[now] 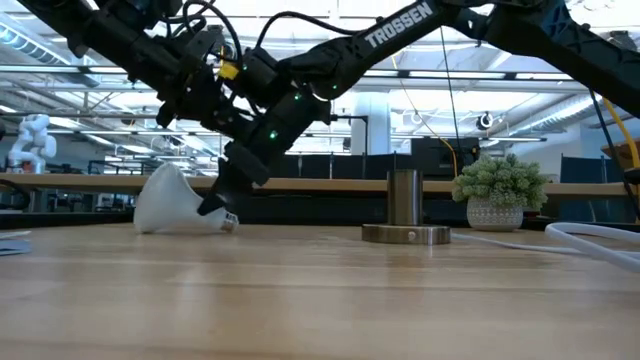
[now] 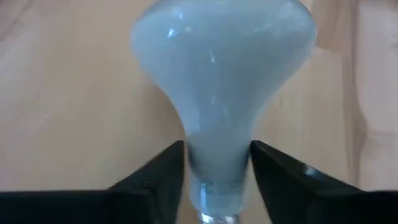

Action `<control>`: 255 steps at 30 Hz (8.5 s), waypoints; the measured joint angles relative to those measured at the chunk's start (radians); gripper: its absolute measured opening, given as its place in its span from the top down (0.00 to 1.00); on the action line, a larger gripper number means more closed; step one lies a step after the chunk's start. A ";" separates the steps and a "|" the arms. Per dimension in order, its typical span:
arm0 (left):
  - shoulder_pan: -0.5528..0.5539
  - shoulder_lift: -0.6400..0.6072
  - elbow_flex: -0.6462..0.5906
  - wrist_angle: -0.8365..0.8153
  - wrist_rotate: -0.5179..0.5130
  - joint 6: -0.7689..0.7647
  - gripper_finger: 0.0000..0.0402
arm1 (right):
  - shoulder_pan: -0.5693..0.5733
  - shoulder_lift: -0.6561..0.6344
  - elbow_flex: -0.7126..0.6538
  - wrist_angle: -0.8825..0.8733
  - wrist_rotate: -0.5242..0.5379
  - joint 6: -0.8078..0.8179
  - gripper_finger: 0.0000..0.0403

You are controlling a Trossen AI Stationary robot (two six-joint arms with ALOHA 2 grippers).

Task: Screw lightbulb
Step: Insert the lightbulb into the lamp

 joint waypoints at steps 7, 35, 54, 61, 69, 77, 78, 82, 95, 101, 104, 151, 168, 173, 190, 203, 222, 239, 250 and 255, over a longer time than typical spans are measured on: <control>0.002 0.000 0.000 0.000 -0.006 -0.002 0.72 | -0.026 -0.013 0.005 -0.063 -0.032 0.054 0.96; -0.019 -0.013 -0.002 0.123 -0.004 0.080 0.72 | 0.006 0.006 -0.001 0.146 -0.011 0.052 0.39; -0.031 -0.154 0.001 -0.312 -0.536 -0.230 0.72 | -0.019 0.132 0.000 0.305 0.011 0.312 0.46; 0.009 -0.131 0.001 -0.547 -0.531 -0.422 0.72 | -0.025 0.112 -0.001 0.305 0.016 0.318 0.46; 0.122 0.033 0.001 -0.592 -0.245 -0.488 0.76 | -0.029 0.106 -0.001 0.301 0.013 0.373 0.46; 0.143 0.245 -0.005 -0.447 -0.007 -0.449 0.78 | -0.026 0.106 -0.005 0.268 -0.003 0.418 0.46; 0.141 0.258 -0.006 -0.426 -0.002 -0.439 0.78 | -0.027 0.105 -0.006 0.255 -0.011 0.403 0.46; 0.144 0.278 -0.006 -0.402 0.032 -0.422 0.78 | -0.028 0.097 -0.001 0.168 -0.001 0.340 0.49; 0.138 0.220 0.006 -0.382 0.032 -0.378 0.78 | -0.039 0.021 0.002 -0.062 0.020 0.290 0.66; 0.140 0.149 0.006 -0.389 -0.098 -0.378 0.78 | -0.057 -0.100 0.001 -0.386 0.074 0.200 0.66; 0.132 0.129 0.005 -0.377 -0.118 -0.345 0.78 | -0.060 -0.163 0.000 -0.540 0.129 0.185 0.66; -0.042 1.015 0.267 1.183 0.369 0.124 0.78 | 0.069 -1.125 -1.725 1.474 0.111 0.650 0.66; -0.140 1.014 0.360 1.187 0.391 0.445 0.78 | 0.068 -1.125 -1.721 1.448 0.111 0.650 0.66; -0.140 1.013 0.360 1.163 0.404 0.451 0.74 | 0.068 -1.125 -1.721 1.452 0.111 0.650 0.65; -0.153 1.013 0.359 1.093 0.398 0.287 0.39 | 0.140 -1.125 -1.722 1.366 0.123 0.679 0.65; -0.116 1.014 0.357 1.083 0.647 0.205 0.39 | 0.153 -1.125 -1.499 0.904 0.137 0.698 0.61; -0.019 1.002 0.359 1.152 0.817 0.150 0.39 | 0.151 -1.124 -1.453 0.733 0.171 0.651 0.61; -0.061 1.003 0.356 1.029 0.721 0.265 0.39 | 0.173 -1.008 -1.453 0.779 0.224 0.674 0.61; -0.041 1.004 0.354 0.975 0.724 0.277 0.39 | 0.180 -0.944 -1.450 0.785 0.250 0.678 0.61; -0.037 1.004 0.357 0.965 0.718 0.297 0.39 | 0.179 -0.960 -1.451 0.776 0.253 0.651 0.61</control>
